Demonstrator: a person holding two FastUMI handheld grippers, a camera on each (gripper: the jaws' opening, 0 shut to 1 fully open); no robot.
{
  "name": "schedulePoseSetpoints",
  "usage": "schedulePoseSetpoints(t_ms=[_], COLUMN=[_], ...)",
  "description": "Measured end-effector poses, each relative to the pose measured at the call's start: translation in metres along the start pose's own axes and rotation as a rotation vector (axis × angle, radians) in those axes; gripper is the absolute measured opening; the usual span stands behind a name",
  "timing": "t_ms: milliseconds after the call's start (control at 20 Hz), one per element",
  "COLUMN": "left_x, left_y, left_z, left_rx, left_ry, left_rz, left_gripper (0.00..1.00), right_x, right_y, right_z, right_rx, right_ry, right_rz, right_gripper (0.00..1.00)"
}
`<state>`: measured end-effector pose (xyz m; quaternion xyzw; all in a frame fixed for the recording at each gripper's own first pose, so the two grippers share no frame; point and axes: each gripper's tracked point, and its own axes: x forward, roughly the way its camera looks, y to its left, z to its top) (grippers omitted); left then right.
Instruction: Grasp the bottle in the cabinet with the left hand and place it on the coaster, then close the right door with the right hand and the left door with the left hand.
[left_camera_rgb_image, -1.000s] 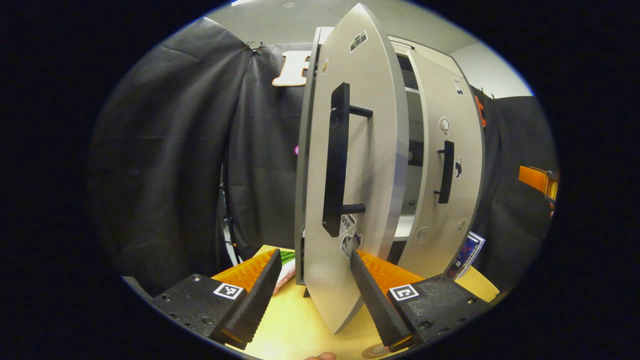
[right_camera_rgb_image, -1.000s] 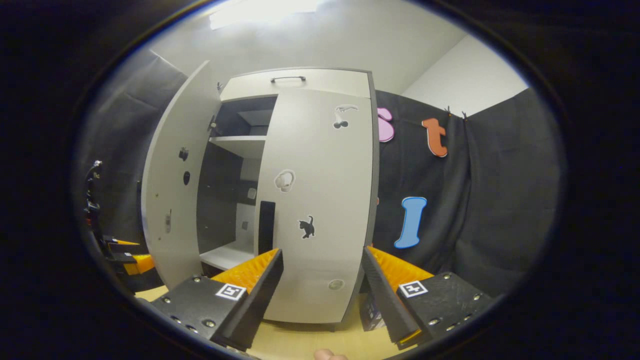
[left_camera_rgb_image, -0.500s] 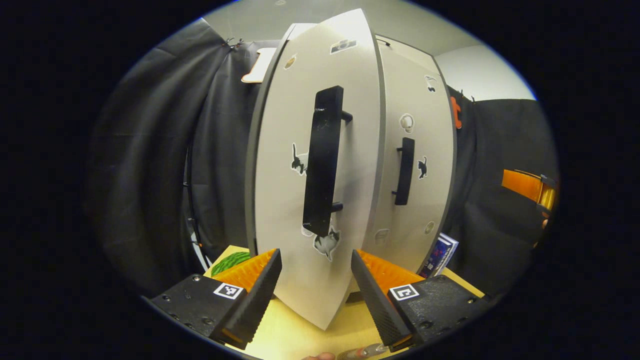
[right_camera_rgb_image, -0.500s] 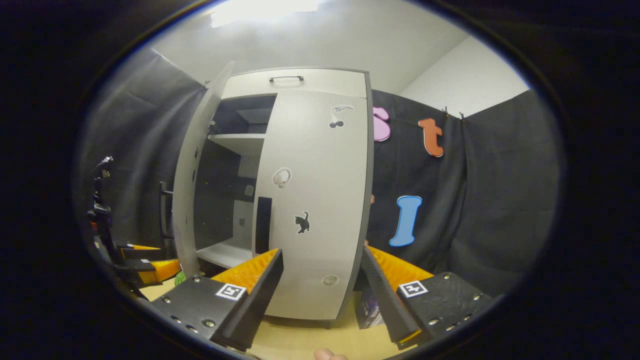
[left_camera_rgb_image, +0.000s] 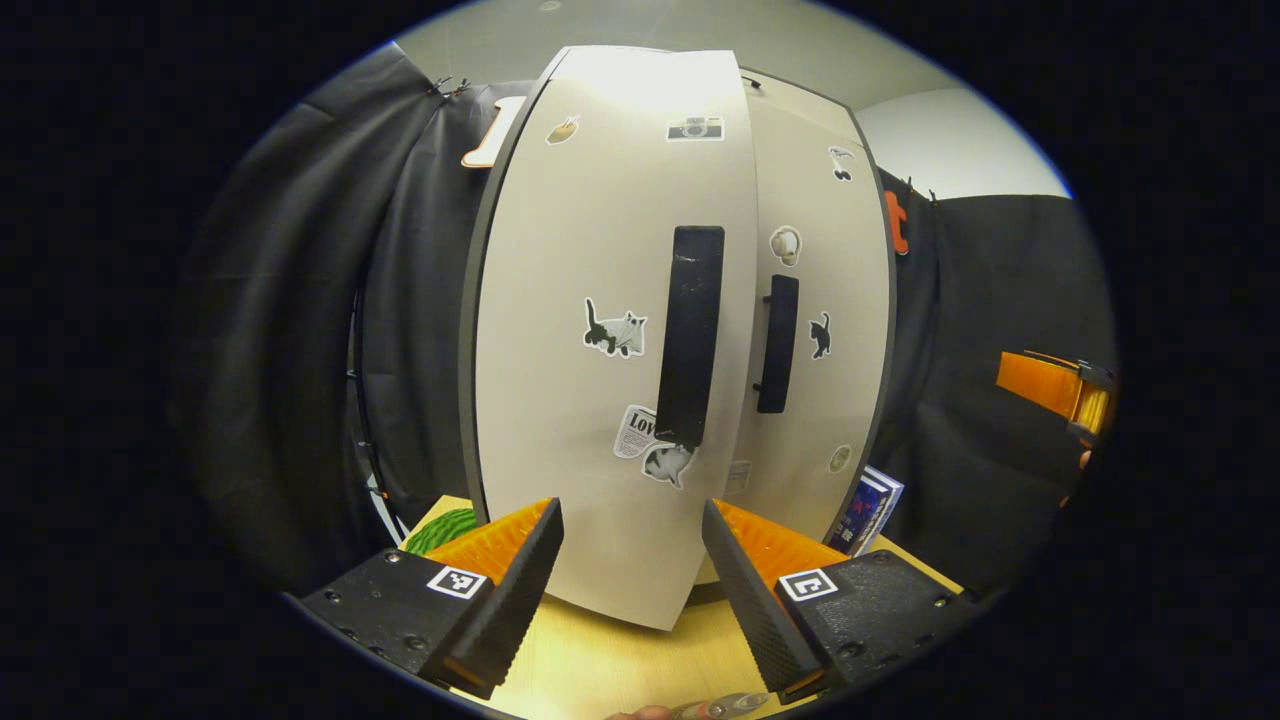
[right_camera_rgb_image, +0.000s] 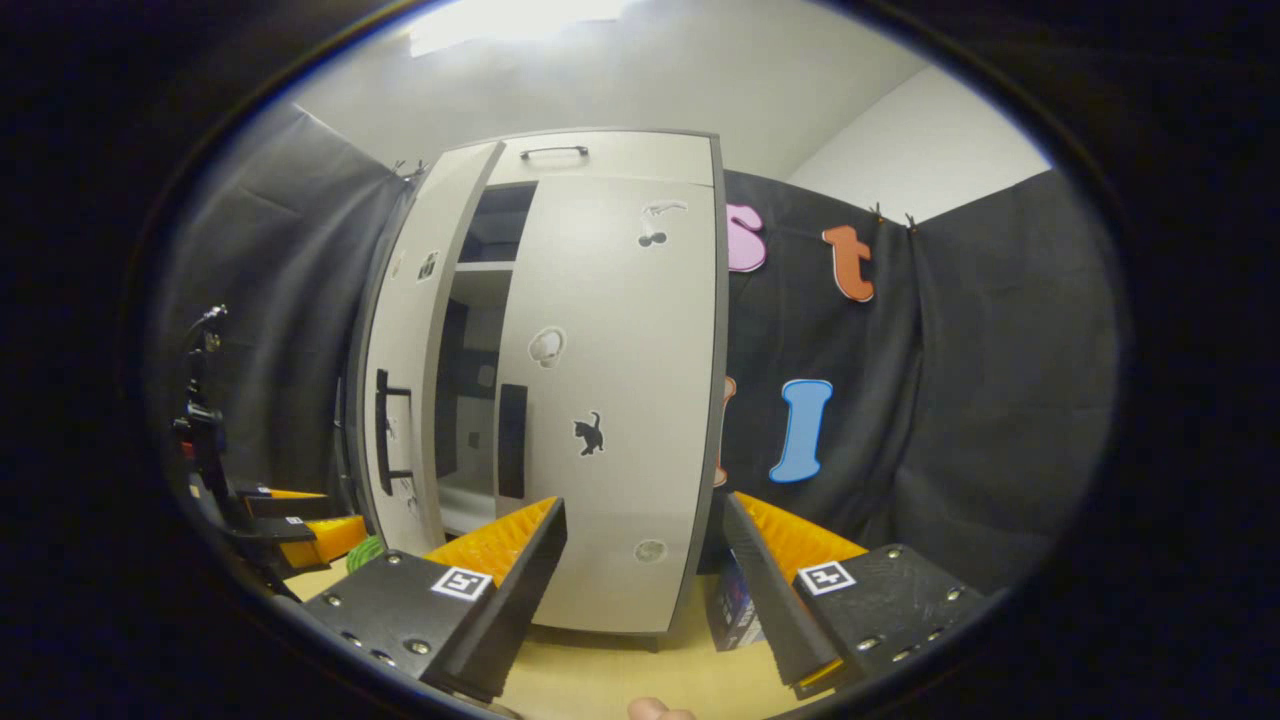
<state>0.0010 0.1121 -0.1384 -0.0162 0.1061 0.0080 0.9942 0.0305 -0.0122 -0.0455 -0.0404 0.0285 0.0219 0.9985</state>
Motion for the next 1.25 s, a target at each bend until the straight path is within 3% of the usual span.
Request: schedulePoseSetpoints(t_ms=[700,950,1200,1250], left_x=[-0.006,-0.003,-0.001,0.000], left_y=[-0.015,-0.054,-0.121,-0.138], left_z=[0.023,0.083,0.163,0.178], left_rx=[0.034,0.042,0.067,0.061], left_ry=[-0.019,-0.052,-0.129,-0.163], left_rz=[0.047,0.051,0.022,0.007], left_gripper=[0.91,0.95,0.95,0.92], right_x=[0.005,0.009,0.021,0.022], right_y=[-0.012,-0.049,-0.114,-0.128], right_z=[-0.009,0.021,0.076,0.084], right_rx=[0.005,-0.021,-0.050,-0.058], right_ry=[0.019,-0.005,-0.058,-0.068], right_rz=[0.017,-0.022,-0.079,-0.091], right_gripper=[0.96,0.95,0.95,0.95])
